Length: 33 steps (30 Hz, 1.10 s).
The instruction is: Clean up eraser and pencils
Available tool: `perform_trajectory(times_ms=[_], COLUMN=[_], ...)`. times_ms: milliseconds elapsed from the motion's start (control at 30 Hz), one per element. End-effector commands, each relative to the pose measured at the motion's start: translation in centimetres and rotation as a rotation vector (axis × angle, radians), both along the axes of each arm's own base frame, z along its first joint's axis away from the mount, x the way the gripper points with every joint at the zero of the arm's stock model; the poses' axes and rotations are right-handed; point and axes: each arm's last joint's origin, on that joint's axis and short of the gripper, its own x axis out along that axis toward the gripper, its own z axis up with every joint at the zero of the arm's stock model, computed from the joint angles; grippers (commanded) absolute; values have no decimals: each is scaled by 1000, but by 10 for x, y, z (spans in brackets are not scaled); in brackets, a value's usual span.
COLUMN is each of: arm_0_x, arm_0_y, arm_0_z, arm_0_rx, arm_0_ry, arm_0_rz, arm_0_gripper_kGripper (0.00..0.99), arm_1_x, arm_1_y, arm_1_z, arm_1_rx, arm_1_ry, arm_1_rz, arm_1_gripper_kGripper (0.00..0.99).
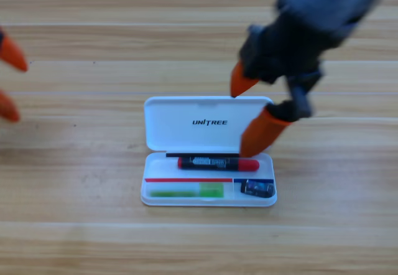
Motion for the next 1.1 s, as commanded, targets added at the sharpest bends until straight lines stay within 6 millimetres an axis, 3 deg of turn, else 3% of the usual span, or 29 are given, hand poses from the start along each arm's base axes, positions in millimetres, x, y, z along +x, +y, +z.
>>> perform_trajectory(times_ms=[33,133,233,433,567,700,900,1100], arm_0_x=[61,103,144,201,214,211,204,189], arm_0_y=[-9,-20,-31,-56,-76,-87,-100,-121], arm_0_z=[-16,-27,-52,-124,-166,-188,-191,-181], arm_0_rx=[-102,-170,-223,-378,-418,-419,-408,-409], arm_0_ry=[22,32,66,194,273,339,372,414], arm_0_rz=[36,27,11,-40,-59,-61,-88,-129], arm_0_gripper_kGripper=[931,795,581,0,0,0,0,0], arm_1_x=[-31,-32,-33,-40,-48,-59,-67,-70], arm_1_y=[-28,-34,-44,-54,-67,-83,-93,-97], arm_1_z=[21,21,20,16,17,22,30,35], arm_1_rx=[119,164,244,293,320,375,411,425], arm_1_ry=[88,149,139,113,51,-7,-22,-29], arm_1_rz=[24,16,-40,-76,-94,-105,-102,-101], arm_1_gripper_kGripper=[937,945,946,950,951,954,957,959])
